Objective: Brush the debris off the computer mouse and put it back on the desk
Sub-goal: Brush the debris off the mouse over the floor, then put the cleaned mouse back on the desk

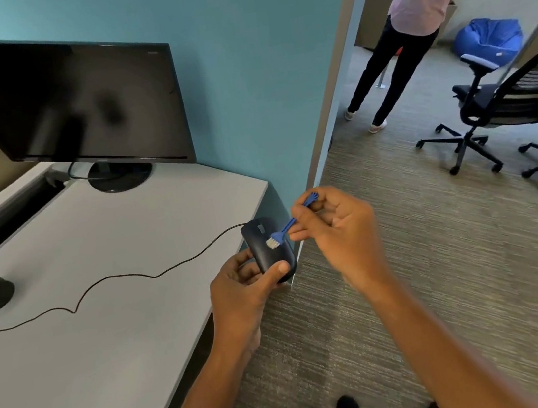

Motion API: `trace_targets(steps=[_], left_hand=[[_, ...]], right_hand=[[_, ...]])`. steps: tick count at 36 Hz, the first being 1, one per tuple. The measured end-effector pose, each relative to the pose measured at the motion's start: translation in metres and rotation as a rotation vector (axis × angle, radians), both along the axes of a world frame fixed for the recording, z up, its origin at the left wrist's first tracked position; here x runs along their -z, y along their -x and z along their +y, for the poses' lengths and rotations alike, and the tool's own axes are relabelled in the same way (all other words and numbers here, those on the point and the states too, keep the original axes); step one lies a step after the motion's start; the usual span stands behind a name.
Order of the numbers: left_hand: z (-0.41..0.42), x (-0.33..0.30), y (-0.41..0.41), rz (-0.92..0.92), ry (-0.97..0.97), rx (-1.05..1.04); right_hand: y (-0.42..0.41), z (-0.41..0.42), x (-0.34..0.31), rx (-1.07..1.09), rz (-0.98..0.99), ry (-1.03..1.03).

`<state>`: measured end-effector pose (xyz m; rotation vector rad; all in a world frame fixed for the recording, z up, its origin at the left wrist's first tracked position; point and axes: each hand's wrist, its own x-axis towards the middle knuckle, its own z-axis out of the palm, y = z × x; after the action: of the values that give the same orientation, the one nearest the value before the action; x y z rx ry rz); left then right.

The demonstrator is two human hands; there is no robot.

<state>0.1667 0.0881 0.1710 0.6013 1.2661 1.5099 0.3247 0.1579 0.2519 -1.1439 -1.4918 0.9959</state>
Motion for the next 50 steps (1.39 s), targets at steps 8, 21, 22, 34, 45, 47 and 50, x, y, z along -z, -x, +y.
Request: trace_targets(steps=[8,21,22,34,45,47,50], left_hand=[[0.006,-0.002,-0.004,-0.111,0.054,-0.026],[0.022,-0.009,-0.030,-0.066,0.100,-0.053],[0.023,-0.010,-0.033,-0.063,0.102,-0.061],[0.027,-0.008,-0.066,-0.012,0.124,-0.213],[0.017,0.010,-0.058,0.041,0.169,-0.370],[0.012,0.016,-0.052,0.043,0.177,-0.404],[0.006,0.022,-0.039,0.057,0.198,-0.450]], right_hand=[[-0.019,-0.011,0.023,0.010,0.097,0.083],[-0.065,0.015,0.042,0.044,0.014,0.070],[-0.067,0.019,0.044,0.075,0.013,0.067],[-0.072,0.049,0.053,-0.254,-0.024,0.521],[-0.024,0.066,0.073,-0.483,0.024,0.741],[-0.013,0.069,0.077,-0.509,-0.004,0.746],[0.006,0.073,0.085,-0.560,-0.033,0.760]])
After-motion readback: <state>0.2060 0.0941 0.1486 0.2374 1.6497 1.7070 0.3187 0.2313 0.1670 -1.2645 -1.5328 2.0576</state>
